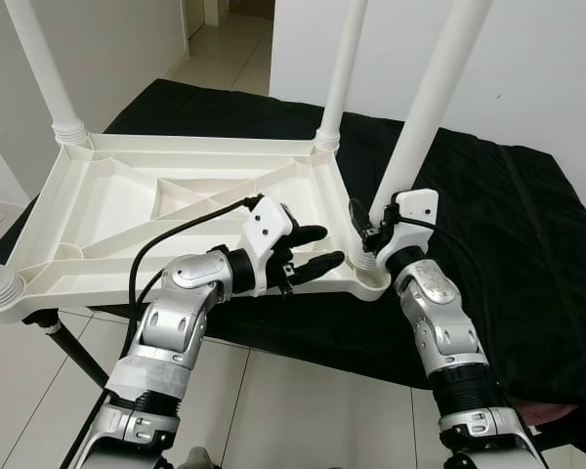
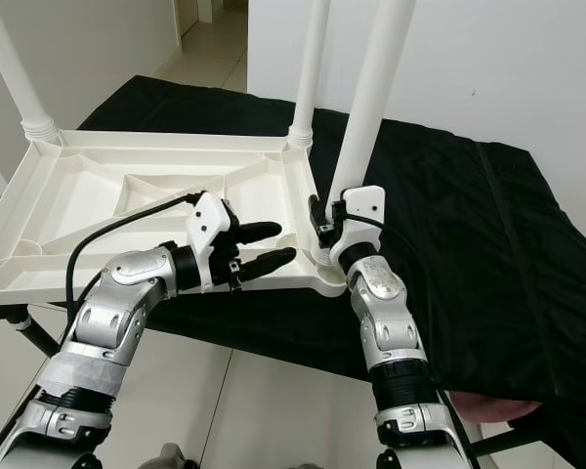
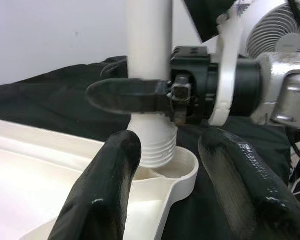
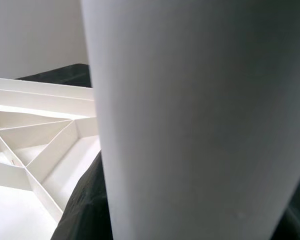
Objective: Building children table
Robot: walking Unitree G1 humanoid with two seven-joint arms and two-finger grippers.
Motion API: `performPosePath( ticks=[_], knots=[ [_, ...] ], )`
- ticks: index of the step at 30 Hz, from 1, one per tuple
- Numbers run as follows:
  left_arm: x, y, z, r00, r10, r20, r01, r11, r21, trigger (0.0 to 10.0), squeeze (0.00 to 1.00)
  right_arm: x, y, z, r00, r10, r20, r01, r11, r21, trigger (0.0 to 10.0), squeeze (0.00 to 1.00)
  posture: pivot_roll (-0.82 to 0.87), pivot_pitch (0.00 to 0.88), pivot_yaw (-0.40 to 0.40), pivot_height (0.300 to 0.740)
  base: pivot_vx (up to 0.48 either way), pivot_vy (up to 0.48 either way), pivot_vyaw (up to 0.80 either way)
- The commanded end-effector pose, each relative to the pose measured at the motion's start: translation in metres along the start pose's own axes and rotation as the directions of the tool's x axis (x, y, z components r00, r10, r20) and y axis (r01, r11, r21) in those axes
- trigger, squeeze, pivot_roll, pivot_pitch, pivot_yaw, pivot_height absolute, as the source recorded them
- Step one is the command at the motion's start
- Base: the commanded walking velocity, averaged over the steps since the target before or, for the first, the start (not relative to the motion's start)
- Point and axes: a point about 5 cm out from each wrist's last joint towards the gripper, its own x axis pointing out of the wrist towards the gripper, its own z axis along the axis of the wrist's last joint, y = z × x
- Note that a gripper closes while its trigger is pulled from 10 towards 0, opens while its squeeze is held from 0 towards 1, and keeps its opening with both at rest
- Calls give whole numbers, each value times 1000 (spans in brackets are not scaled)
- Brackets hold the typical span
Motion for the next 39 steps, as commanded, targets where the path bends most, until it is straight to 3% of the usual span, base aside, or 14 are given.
performPosePath(
  ticks=[1,6,11,16,23,39],
  knots=[
    [-7,19,-1,904,427,-11,-427,904,-15,10000,0,-5,-5,4,1000,-11,14,11,1000,-14,10000,0,-1,0,-76,740,0,0,0],
    [-10,20,-2,895,446,-14,-446,895,-19,10000,0,-10,-8,6,1000,-23,16,23,1000,-8,10000,0,-2,0,-75,740,0,0,0],
    [-11,20,-1,891,453,-12,-453,891,-10,10000,0,-16,-8,-6,999,-39,-26,39,999,10,10000,0,4,0,-80,740,0,0,0],
    [-11,21,0,883,469,-13,-469,883,-1,10000,0,-29,-10,-46,985,-63,-161,65,998,7,10000,0,4,0,-76,740,0,0,0],
    [-11,23,2,881,473,-9,-472,881,11,10000,0,-24,-9,-46,985,-56,-162,57,998,6,10000,0,10,0,-78,740,0,0,0],
    [-14,23,5,874,485,-10,-485,874,21,10000,0,-25,-9,-51,979,57,-198,-74,994,-75,10000,0,15,0,-70,740,0,0,0]
  ],
)
